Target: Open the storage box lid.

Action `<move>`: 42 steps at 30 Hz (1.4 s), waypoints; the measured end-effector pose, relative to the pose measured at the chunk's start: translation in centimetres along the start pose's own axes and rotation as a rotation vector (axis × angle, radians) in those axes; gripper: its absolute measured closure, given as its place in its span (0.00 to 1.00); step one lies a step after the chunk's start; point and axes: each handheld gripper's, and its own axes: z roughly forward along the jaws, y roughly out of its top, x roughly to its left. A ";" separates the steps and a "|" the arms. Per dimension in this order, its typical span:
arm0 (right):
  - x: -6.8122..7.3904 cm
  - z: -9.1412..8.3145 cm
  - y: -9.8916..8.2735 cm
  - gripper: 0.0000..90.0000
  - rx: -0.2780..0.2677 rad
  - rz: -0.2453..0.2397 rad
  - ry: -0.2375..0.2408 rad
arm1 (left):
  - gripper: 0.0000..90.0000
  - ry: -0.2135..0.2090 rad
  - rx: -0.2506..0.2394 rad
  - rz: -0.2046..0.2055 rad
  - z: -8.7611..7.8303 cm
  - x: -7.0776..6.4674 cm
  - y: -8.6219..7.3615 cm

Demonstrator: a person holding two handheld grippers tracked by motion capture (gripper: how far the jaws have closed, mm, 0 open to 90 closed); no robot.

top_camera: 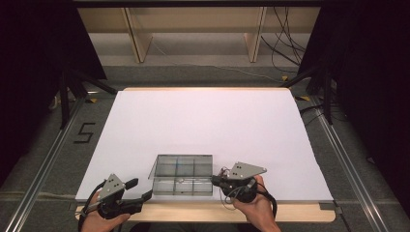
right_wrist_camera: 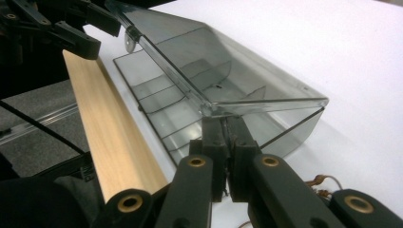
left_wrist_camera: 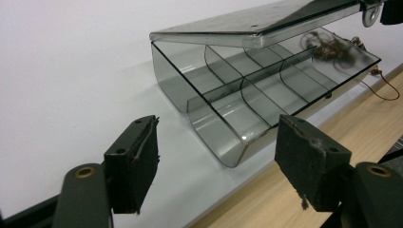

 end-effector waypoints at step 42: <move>-1.4 0.7 1.2 0.98 -0.011 0.010 -0.008 | 0.52 0.029 -0.129 0.128 3.6 0.5 4.3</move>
